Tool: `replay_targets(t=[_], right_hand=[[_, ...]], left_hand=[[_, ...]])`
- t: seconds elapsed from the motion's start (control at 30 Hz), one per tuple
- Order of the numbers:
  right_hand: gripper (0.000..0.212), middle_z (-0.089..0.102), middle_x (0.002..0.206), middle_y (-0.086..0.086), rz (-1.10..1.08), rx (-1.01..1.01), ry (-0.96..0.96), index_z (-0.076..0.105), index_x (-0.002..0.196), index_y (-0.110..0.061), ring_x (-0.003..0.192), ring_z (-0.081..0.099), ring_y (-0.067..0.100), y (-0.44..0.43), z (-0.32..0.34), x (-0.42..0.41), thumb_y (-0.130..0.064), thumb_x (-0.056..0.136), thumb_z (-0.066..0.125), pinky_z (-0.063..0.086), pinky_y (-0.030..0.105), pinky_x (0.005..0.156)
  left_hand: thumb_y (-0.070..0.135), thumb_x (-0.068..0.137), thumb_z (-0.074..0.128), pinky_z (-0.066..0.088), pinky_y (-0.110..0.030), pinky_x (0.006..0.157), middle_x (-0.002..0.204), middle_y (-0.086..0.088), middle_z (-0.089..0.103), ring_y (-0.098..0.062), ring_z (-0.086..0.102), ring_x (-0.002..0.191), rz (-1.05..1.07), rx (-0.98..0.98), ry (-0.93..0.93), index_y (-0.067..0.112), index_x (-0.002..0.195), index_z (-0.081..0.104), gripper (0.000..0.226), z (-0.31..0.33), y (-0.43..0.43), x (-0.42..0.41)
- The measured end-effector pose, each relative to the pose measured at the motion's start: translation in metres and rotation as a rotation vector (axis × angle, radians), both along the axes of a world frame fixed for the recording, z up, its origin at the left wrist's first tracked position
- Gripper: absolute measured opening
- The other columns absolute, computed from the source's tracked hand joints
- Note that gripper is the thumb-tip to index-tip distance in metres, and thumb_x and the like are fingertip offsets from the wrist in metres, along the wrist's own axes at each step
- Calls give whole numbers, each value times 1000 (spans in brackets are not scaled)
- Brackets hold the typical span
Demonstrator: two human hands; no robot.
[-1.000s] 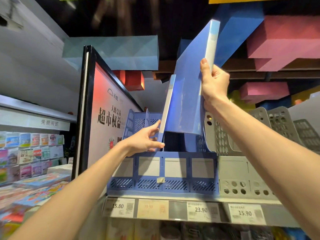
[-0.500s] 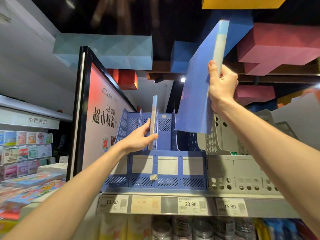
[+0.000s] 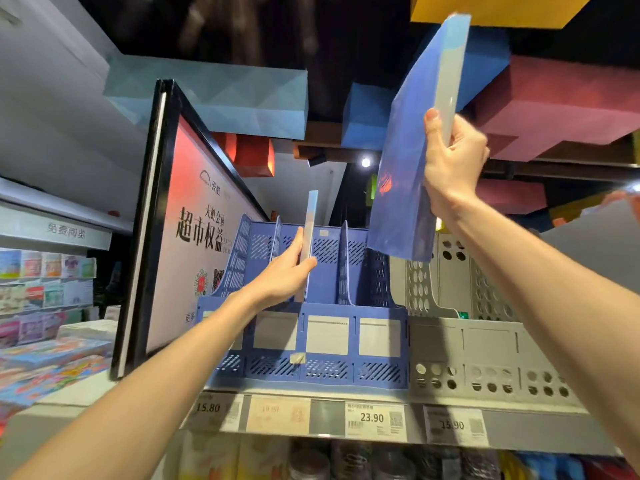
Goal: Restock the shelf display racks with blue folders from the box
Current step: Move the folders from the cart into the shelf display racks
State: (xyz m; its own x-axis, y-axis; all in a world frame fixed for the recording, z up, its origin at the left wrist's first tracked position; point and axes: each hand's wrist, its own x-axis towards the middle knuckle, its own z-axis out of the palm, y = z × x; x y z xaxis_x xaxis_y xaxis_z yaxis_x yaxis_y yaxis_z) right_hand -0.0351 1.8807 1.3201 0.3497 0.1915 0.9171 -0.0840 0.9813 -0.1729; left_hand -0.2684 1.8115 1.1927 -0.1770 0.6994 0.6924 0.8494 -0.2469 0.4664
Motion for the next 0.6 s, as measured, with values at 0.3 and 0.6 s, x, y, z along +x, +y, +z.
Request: replay_targets(t=[0.3, 0.6], right_hand=[[49, 34, 54, -12, 131, -107, -66, 34, 58, -25, 47, 32, 1, 38, -43, -45, -34, 100, 57, 24, 21, 50], [35, 50, 61, -11, 218, -151, -77, 52, 68, -28, 58, 43, 2, 63, -67, -81, -44, 100, 56, 37, 25, 58]], left_hand=[[53, 107, 21, 11, -39, 124, 166, 14, 8, -18, 15, 154, 28, 77, -89, 35, 160, -4, 61, 2, 12, 7], [55, 106, 19, 14, -37, 123, 163, 23, 9, -13, 21, 152, 15, 140, -80, 41, 159, -1, 58, -4, 23, 0]])
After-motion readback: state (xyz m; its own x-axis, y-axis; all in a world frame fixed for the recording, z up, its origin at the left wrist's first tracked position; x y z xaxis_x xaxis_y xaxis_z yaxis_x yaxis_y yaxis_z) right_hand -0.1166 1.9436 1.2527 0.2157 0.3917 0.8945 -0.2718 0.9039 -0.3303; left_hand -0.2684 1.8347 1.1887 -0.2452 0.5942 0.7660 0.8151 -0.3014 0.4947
